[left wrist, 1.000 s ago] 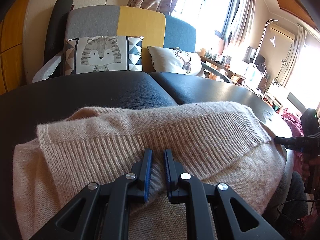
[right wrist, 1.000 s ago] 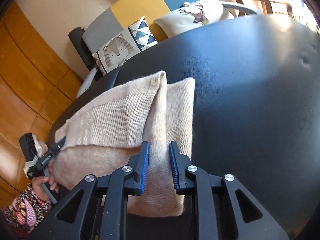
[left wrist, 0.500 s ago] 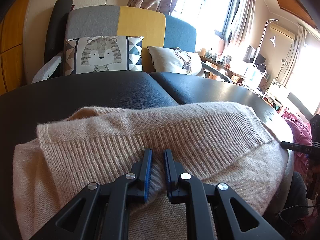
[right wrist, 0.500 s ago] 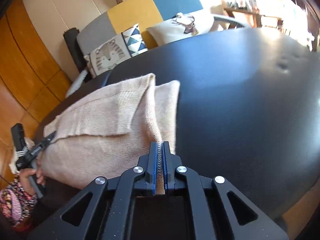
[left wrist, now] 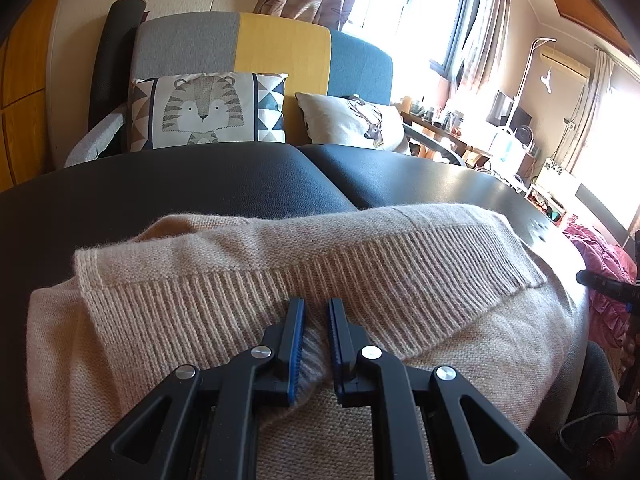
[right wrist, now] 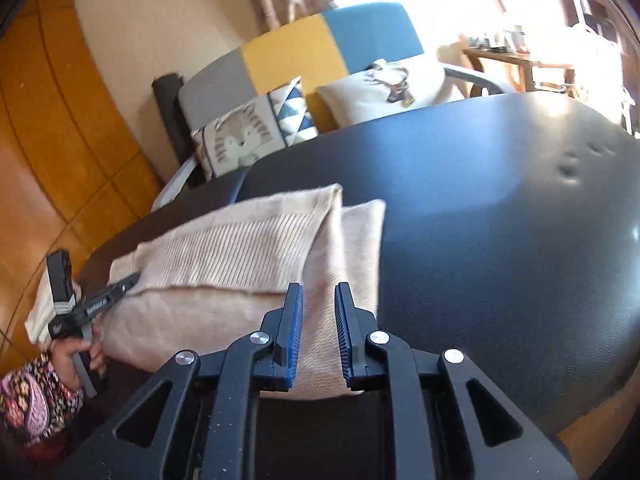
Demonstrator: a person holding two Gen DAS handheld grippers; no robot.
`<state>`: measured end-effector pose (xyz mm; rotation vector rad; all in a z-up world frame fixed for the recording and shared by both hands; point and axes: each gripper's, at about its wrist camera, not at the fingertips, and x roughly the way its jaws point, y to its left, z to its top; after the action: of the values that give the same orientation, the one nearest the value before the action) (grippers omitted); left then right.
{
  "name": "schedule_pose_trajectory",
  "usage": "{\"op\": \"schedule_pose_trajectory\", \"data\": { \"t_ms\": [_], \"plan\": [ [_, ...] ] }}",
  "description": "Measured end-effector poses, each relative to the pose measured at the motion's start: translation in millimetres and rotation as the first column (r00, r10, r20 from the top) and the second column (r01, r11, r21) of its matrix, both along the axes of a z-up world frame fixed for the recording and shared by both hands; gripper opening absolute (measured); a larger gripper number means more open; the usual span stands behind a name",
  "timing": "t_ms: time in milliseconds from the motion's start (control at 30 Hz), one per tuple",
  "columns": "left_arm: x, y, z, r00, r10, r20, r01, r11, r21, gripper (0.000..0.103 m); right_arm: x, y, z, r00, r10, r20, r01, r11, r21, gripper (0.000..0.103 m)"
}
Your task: Fold clothes
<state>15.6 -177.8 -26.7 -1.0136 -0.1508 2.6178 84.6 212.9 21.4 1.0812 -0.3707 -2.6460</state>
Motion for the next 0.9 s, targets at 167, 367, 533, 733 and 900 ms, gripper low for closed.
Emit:
{"op": "schedule_pose_trajectory", "data": {
  "t_ms": [167,367,533,733,900],
  "plan": [
    [0,-1,0,1.0,0.0,0.0,0.0,1.0,0.0,0.011,-5,1,-23,0.993,-0.037,0.115,0.035,0.999,0.015,0.018],
    [-2,-2,0,1.0,0.001,0.0,-0.001,1.0,0.003,0.011,2,8,-34,0.986,-0.091,0.138,0.077,0.992,0.104,0.027],
    [-1,-1,1,1.0,0.002,-0.002,-0.002,1.0,-0.004,0.011,5,18,-36,0.979,-0.133,0.158,0.13,0.991,0.029,0.028],
    [-2,-1,0,1.0,0.003,-0.002,-0.003,1.0,-0.002,0.011,22,-2,-4,0.994,-0.107,-0.013,0.108,0.993,0.051,0.028],
    [-2,-3,0,1.0,0.002,0.001,-0.002,1.0,0.009,0.011,7,-14,-18,0.996,-0.054,0.076,0.044,0.992,0.118,0.028]
  ]
}}
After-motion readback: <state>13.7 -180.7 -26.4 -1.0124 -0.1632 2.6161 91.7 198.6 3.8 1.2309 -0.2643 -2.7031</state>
